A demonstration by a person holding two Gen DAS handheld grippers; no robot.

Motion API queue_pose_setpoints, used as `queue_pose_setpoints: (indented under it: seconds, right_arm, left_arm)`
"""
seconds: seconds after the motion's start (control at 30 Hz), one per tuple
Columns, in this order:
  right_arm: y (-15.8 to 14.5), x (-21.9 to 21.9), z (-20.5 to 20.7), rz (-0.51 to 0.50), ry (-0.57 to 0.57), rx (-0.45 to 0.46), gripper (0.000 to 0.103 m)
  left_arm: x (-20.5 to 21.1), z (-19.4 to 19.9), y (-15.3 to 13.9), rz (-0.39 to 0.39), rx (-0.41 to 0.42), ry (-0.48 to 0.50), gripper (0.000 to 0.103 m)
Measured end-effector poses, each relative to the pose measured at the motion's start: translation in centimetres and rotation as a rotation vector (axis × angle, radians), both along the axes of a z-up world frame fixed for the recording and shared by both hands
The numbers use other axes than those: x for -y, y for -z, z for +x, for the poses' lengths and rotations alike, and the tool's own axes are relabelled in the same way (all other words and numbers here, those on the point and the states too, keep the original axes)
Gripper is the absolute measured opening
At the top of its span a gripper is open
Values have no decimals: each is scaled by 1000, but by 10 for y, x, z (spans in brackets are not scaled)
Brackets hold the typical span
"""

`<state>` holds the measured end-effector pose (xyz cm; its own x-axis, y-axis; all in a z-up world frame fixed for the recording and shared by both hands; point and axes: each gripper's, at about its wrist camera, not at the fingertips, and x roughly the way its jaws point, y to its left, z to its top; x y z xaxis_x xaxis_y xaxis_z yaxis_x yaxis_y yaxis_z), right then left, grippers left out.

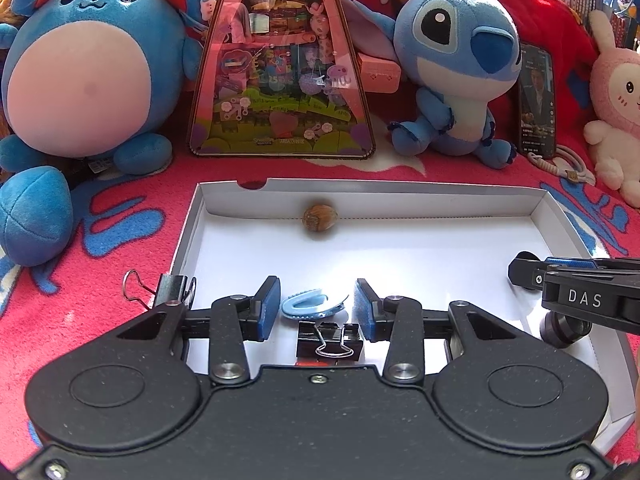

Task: Organize rigid objects
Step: 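Lower the black lid into the tray and open the right tool while the left tool releases the clip, then withdraw both open tools up and away from the tray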

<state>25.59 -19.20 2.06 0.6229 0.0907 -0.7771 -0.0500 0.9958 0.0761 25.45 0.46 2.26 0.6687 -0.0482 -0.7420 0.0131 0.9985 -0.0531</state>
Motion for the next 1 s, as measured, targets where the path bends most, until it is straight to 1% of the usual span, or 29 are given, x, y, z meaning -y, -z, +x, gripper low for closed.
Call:
queue_pose_setpoints:
  seconds: [0.03,0.07,0.1,0.13,0.2,0.27,0.4,0.47,0.6,0.7,1.0]
  right_arm:
    - [0,0,0,-2,-2,1,54]
    - [0,-1,-1,-5,-5,3,55]
    - [-1,-1,-1,-7,-6,6,58]
    - [-1,-1,-2,-7,-8,9,59]
    - [-2,-1,-4,-5,-9,17,65]
    - [-3,0,-6,-3,-8,26,69]
    - [-6,1,-12,-6,-10,55,79]
    - [-9,1,-16,-3,-10,71,82]
    - [-14,2,-24,7,-12,96,87]
    - [-17,3,-29,16,-12,109,88]
    - [-23,3,-45,12,-11,148,95]
  left_arm:
    - [0,0,0,-1,0,0,44]
    - [-1,-1,0,0,0,-1,48]
    - [-1,-1,0,-1,0,-2,52]
    - [-2,-2,0,-5,1,-3,54]
    - [-4,-4,0,-12,2,-4,61]
    - [-5,-5,0,-18,-2,-7,64]
    - [-8,-11,-3,-17,3,-11,75]
    - [-8,-15,-6,-17,16,-1,78]
    - [-8,-26,-12,-14,43,12,82]
    - [-9,-33,-17,-21,61,19,85]
    - [-6,-53,-27,0,114,41,89]
